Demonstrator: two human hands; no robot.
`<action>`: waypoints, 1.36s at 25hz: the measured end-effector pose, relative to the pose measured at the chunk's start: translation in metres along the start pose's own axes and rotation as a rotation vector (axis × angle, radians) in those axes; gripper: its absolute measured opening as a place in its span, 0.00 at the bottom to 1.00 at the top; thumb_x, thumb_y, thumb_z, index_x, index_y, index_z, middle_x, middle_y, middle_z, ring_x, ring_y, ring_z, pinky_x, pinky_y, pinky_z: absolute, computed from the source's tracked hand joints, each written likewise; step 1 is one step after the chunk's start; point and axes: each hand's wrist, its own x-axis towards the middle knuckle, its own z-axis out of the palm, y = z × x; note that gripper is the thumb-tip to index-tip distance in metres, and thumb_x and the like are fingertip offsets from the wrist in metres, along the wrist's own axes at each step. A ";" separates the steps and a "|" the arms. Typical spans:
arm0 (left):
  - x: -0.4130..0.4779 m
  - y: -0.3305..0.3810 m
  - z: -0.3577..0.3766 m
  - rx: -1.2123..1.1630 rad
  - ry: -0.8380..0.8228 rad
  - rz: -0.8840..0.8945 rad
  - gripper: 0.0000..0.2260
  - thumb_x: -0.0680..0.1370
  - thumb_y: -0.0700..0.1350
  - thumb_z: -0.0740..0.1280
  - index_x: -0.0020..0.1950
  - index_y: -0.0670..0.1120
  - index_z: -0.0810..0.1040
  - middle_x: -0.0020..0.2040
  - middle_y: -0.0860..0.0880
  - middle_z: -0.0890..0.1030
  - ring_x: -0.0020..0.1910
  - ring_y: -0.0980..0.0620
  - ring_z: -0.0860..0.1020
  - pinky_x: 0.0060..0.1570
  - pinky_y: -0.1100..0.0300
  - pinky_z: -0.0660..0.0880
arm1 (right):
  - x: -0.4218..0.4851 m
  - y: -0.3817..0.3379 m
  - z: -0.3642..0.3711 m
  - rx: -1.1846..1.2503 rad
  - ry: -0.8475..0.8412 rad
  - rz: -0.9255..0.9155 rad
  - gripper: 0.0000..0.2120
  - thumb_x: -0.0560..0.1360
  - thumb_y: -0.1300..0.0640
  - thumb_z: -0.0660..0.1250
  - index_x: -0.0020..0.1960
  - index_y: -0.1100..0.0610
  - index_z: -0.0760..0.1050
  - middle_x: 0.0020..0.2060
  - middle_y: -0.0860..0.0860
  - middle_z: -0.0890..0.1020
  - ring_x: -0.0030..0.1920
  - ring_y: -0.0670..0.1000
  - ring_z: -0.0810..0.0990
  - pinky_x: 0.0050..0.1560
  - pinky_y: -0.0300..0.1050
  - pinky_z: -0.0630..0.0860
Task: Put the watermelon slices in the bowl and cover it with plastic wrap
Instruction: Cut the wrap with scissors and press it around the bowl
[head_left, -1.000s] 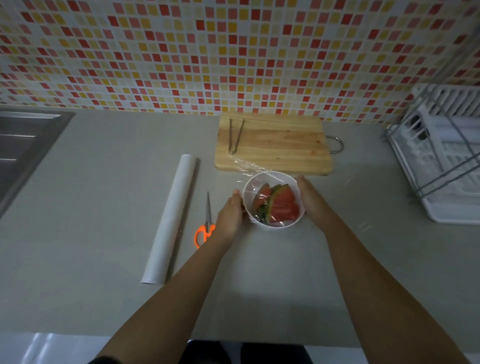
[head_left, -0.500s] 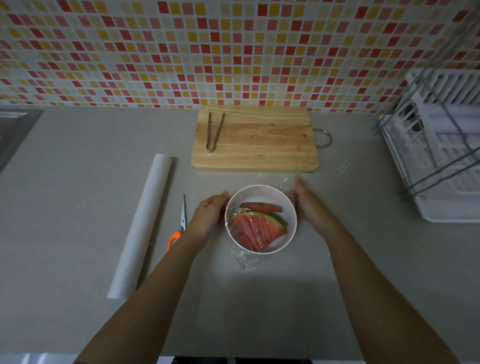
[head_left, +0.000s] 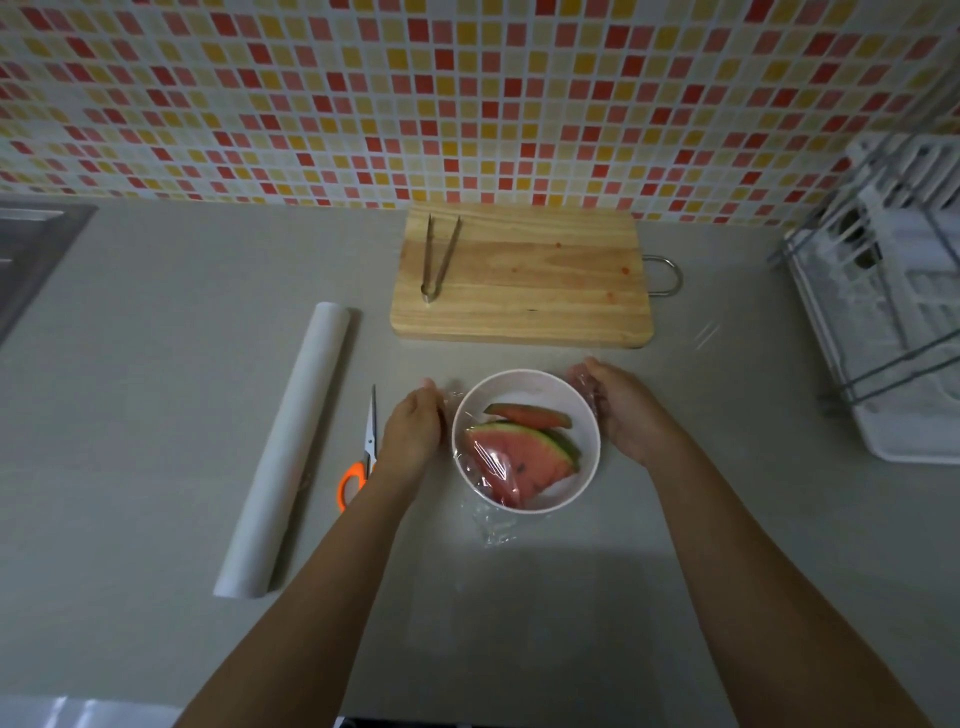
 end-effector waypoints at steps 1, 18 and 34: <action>0.000 0.005 0.001 0.001 0.069 0.023 0.23 0.82 0.55 0.49 0.40 0.45 0.76 0.40 0.44 0.79 0.41 0.45 0.76 0.49 0.52 0.72 | -0.001 -0.001 -0.002 0.048 -0.020 0.047 0.19 0.77 0.43 0.55 0.44 0.54 0.78 0.32 0.48 0.82 0.34 0.47 0.79 0.37 0.40 0.73; 0.009 0.021 0.007 0.310 -0.129 0.471 0.13 0.81 0.48 0.59 0.40 0.42 0.71 0.34 0.48 0.73 0.33 0.56 0.70 0.33 0.70 0.66 | -0.013 0.011 0.025 -0.103 0.354 -0.279 0.14 0.75 0.51 0.61 0.31 0.51 0.74 0.29 0.48 0.78 0.33 0.50 0.77 0.37 0.45 0.72; 0.014 0.025 0.015 -0.171 -0.391 0.098 0.11 0.82 0.50 0.56 0.44 0.47 0.70 0.40 0.47 0.74 0.40 0.52 0.75 0.44 0.59 0.73 | -0.016 0.012 0.028 0.045 0.293 -0.205 0.12 0.77 0.44 0.56 0.46 0.42 0.79 0.34 0.40 0.71 0.43 0.45 0.72 0.51 0.46 0.71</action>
